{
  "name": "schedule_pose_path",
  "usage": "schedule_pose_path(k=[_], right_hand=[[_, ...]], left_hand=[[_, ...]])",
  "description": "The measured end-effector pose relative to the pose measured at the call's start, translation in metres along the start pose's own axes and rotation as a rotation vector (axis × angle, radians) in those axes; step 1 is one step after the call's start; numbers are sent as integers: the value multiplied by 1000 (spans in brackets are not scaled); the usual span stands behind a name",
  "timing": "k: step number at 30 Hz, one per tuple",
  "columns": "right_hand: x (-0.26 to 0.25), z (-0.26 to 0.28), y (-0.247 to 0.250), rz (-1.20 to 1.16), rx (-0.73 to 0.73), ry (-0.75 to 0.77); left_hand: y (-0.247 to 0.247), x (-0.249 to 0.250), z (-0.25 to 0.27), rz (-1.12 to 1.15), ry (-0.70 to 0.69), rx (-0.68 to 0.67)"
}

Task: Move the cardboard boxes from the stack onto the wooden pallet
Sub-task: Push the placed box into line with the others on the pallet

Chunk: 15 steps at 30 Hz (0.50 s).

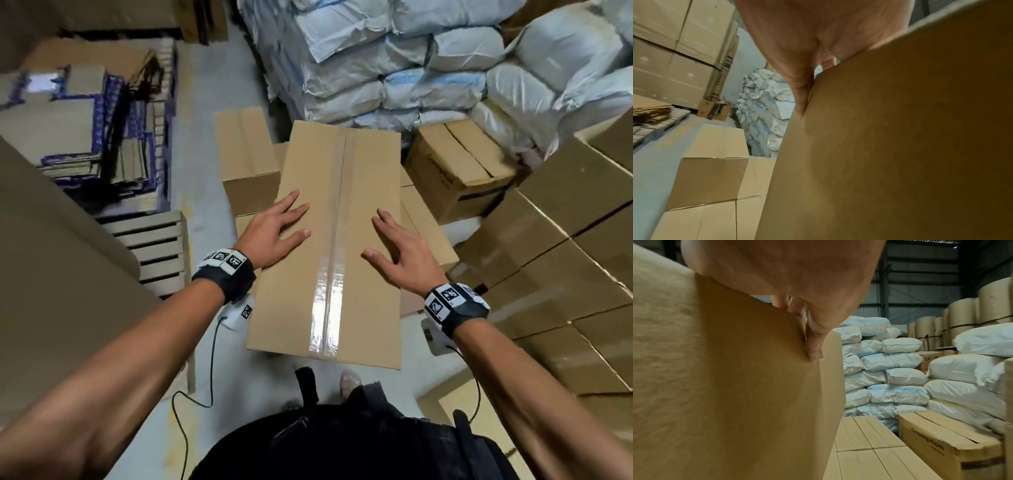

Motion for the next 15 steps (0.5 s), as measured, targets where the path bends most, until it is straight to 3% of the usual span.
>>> schedule_pose_path(k=[5, 15], right_hand=[[20, -39, -3, -16, -25, 81], [123, -120, 5, -69, -110, 158]], left_hand=[[-1, -9, -23, -16, 60, 49], [-49, -1, -111, 6, 151, 132]])
Point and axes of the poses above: each hand's wrist, its own z-axis away from the middle knuckle, its own y-axis out of the back of the hand, x = y × z, the point moved 10 cm from there along -z, towards the middle knuckle, and after that the axes turned 12 degrees about z, right-handed, at the moved point
